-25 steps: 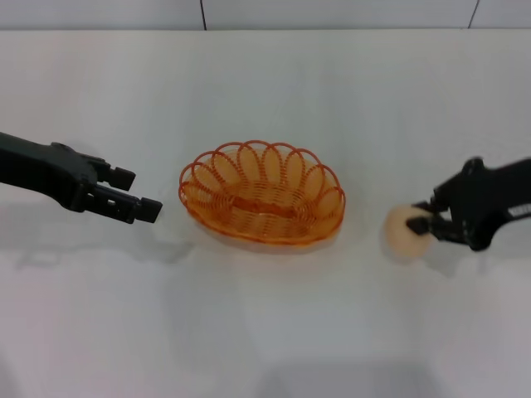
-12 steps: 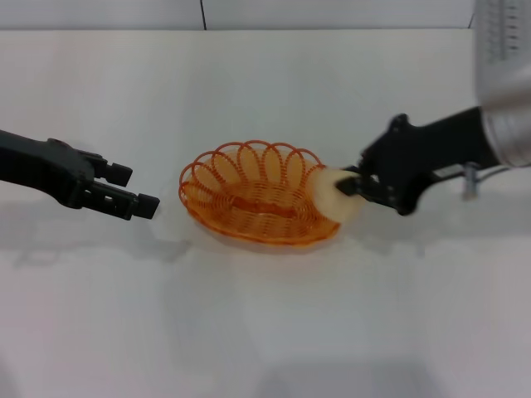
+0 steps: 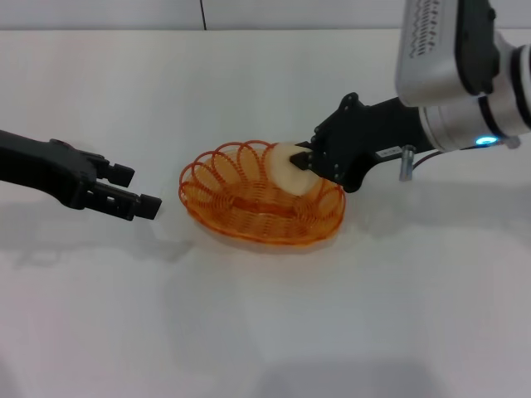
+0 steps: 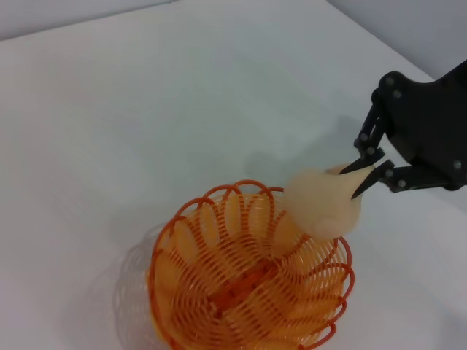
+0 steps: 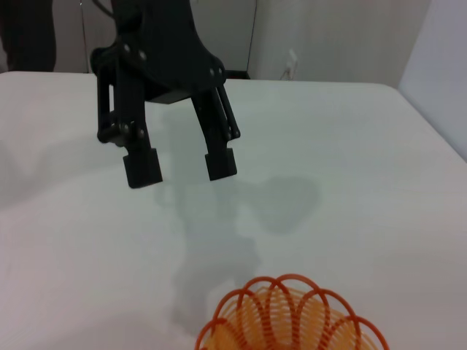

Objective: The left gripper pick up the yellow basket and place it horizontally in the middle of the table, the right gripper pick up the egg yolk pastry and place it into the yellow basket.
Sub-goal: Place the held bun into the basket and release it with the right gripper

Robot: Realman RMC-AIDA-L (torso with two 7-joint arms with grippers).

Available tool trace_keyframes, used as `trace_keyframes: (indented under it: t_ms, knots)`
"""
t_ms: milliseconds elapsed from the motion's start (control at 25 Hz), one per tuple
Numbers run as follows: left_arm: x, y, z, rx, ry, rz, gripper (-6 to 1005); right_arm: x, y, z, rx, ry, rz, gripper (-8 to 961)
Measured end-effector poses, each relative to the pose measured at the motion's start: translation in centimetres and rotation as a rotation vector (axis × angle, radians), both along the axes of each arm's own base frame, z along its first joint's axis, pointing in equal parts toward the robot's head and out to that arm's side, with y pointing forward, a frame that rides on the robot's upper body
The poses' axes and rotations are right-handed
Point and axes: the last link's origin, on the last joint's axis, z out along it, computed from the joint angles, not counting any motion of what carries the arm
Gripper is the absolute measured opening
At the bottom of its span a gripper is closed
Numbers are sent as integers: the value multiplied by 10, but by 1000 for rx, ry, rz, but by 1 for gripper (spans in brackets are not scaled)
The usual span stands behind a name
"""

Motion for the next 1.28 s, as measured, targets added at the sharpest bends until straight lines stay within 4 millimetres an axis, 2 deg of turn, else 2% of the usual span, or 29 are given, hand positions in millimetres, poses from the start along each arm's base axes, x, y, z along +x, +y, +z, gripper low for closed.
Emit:
trace_keyframes:
  t_ms: [240, 560, 800, 1120, 1280]
  knots:
    - [0, 1, 0, 8, 0, -3, 872, -1, 2, -10, 12, 2, 5, 38]
    - [0, 2, 0, 14, 0, -3, 873, -2, 1, -12, 9, 3, 9, 37]
    - [0, 4, 0, 24, 2, -2, 873, -1, 2, -11, 20, 10, 5, 134]
    - [0, 6, 2, 41, 1, -3, 873, -1, 0, -5, 37, 33, 8, 441]
    - [-1, 6, 3, 51, -2, -6, 873, 7, -3, 7, 70, 53, -9, 607]
